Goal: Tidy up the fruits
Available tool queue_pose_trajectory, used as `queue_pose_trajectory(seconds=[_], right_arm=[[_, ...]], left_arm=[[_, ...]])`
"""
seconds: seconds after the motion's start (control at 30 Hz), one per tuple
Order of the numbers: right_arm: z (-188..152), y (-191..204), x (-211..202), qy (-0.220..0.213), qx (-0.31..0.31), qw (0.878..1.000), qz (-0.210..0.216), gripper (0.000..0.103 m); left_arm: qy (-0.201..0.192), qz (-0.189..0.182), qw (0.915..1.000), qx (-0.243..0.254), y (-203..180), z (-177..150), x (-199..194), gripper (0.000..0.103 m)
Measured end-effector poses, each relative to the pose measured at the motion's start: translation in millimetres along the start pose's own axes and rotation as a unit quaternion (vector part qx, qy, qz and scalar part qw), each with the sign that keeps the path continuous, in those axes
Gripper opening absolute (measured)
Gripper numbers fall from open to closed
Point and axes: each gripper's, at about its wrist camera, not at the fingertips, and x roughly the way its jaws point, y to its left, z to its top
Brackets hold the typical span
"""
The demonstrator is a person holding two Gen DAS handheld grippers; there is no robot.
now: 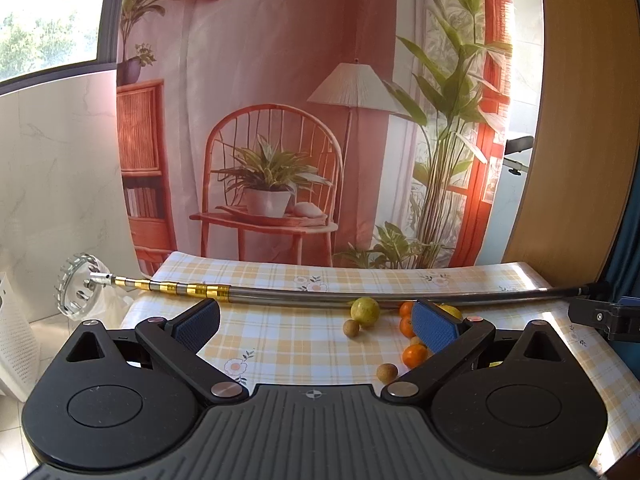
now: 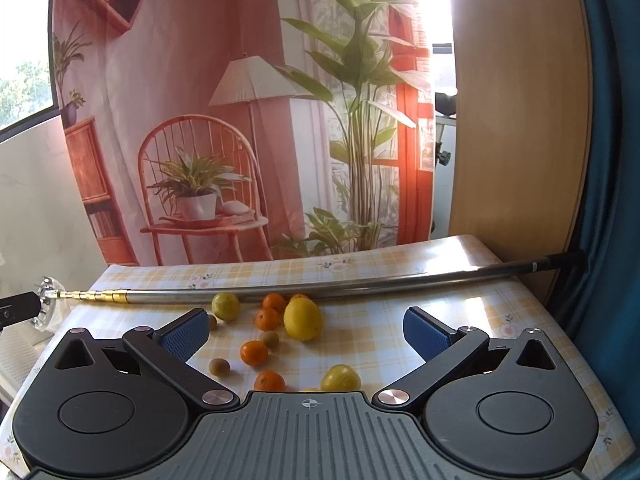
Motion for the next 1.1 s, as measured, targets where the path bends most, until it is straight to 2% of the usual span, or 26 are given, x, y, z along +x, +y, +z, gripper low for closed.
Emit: queue_pose_trajectory(seconds=[0.13, 0.3, 0.47, 0.63, 0.73, 0.87, 1.0, 1.1], right_arm=[[-3.6, -3.7, 15.8, 0.019, 0.006, 1.0, 0.013, 0.103], [-9.5, -3.8, 33.2, 0.032, 0.003, 0.999, 0.021, 0.103], [-14.6, -4.2, 45.9, 0.04, 0.005, 0.999, 0.023, 0.103], [-18.7, -8.4, 60.9, 0.049, 0.011, 0.998, 0.028, 0.103], [-19.6, -8.4, 68.3, 0.051, 0.008, 0.998, 0.025, 0.103], [-20.6, -9.7, 78.8, 0.059, 0.013, 0.998, 0.018, 0.103], [-21.3, -13.7, 90.8, 0.064, 0.02, 0.998, 0.013, 0.103], [-21.6, -16.8, 99.6, 0.068, 0.02, 0.998, 0.006, 0.103]], left_arm=[[0.018, -0.003, 0.9998, 0.002, 5.9, -3.2, 18.4, 0.102], [0.009, 0.0, 0.9996, 0.027, 7.0, -8.4, 34.5, 0.102], [0.002, -0.036, 0.9988, 0.032, 9.0, -12.1, 49.8, 0.102], [-0.003, -0.056, 0.9975, 0.044, 6.7, -16.4, 69.7, 0.102], [-0.019, -0.054, 0.9966, 0.059, 3.4, -19.7, 77.0, 0.102], [-0.049, -0.087, 0.9916, 0.082, -3.5, -25.6, 84.1, 0.102], [-0.037, -0.091, 0.9893, 0.108, -12.5, -28.9, 98.1, 0.102], [-0.008, -0.104, 0.9871, 0.122, -15.1, -28.2, 112.2, 0.102]])
